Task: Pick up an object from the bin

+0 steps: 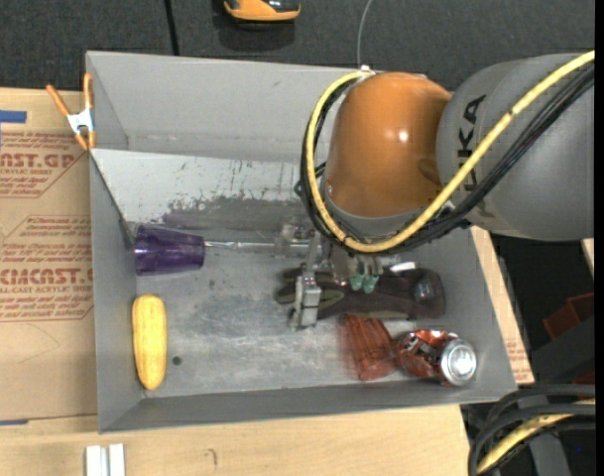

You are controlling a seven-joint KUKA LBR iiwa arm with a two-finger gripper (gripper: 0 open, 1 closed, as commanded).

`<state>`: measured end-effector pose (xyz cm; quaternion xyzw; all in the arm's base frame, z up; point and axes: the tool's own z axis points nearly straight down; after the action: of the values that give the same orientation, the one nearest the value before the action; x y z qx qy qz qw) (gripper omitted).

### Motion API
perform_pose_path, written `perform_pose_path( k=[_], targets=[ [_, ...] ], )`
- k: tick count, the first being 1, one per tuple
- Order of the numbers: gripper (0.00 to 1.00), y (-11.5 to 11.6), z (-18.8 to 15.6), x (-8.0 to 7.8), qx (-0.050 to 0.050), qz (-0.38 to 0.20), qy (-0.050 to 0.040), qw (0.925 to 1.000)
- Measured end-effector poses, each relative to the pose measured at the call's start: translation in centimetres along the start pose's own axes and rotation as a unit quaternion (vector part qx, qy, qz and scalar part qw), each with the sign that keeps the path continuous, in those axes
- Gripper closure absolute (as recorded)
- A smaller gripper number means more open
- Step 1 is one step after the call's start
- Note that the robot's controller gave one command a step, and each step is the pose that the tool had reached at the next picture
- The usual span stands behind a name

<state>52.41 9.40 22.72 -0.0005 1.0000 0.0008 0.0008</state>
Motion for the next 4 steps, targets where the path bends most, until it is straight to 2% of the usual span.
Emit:
perform_pose_path(
  k=[1, 2, 3, 4],
  targets=[
    [0.0, 0.0, 0.0, 0.0, 0.0, 0.0, 0.0, 1.0],
    [0.0, -1.9, 4.1, -2.1, -0.001, 0.007, -0.0048, 1.0],
    [0.0, -4.0, 7.2, -2.2, 0.001, -0.035, 0.0029, 0.9994],
    [0.0, -7.8, 10.2, -3.9, 0.001, -0.098, -0.0021, 0.9952]
  ],
)
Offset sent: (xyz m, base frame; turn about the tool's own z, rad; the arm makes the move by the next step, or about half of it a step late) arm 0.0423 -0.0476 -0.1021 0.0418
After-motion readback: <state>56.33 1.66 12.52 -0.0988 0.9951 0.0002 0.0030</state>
